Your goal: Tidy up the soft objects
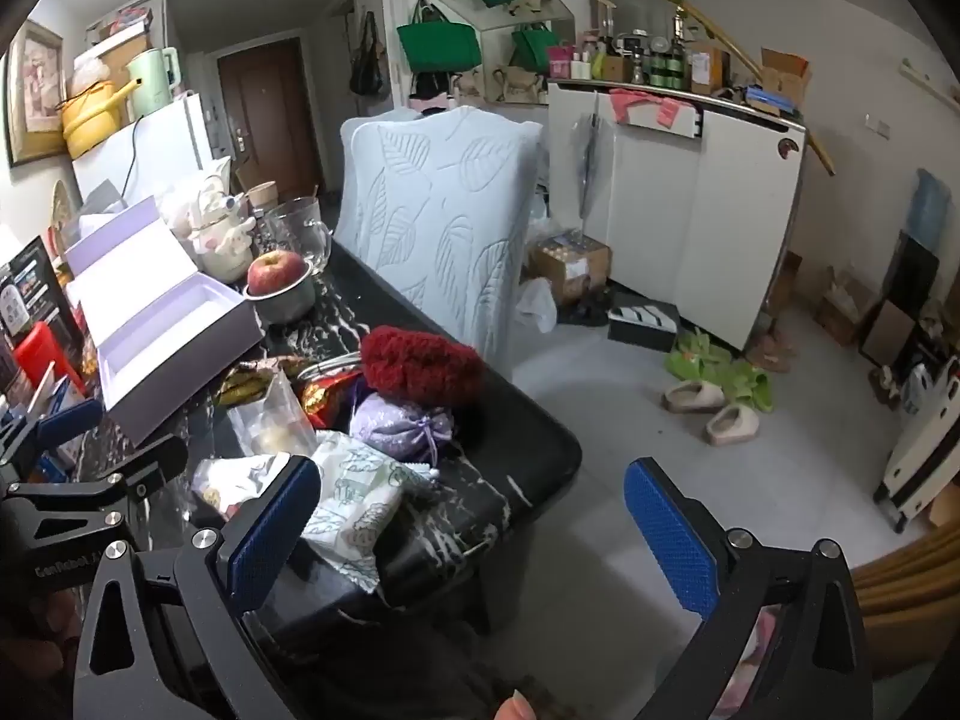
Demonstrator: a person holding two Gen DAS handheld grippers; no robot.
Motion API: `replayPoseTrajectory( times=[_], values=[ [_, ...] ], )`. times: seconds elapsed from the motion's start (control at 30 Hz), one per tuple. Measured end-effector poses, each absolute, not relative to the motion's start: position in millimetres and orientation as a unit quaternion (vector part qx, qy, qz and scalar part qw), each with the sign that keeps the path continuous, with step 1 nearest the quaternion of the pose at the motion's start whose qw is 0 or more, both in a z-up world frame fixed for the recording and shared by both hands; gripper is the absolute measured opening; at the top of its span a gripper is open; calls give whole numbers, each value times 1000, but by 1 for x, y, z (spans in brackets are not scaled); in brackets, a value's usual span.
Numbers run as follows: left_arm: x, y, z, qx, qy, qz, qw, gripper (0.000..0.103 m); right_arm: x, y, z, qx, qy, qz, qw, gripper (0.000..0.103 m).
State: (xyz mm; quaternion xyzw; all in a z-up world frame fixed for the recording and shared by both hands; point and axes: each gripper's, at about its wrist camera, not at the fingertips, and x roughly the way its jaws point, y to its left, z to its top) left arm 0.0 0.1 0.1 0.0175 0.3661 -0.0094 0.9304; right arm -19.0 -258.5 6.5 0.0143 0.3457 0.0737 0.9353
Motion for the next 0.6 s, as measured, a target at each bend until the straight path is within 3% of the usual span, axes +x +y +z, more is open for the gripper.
replayPoseTrajectory(
  times=[0.6],
  values=[
    [0, 2, -6, 13, 374, -8, 927, 103, -16, -258, 0, 23, 351, 77, 933, 103]
  ],
)
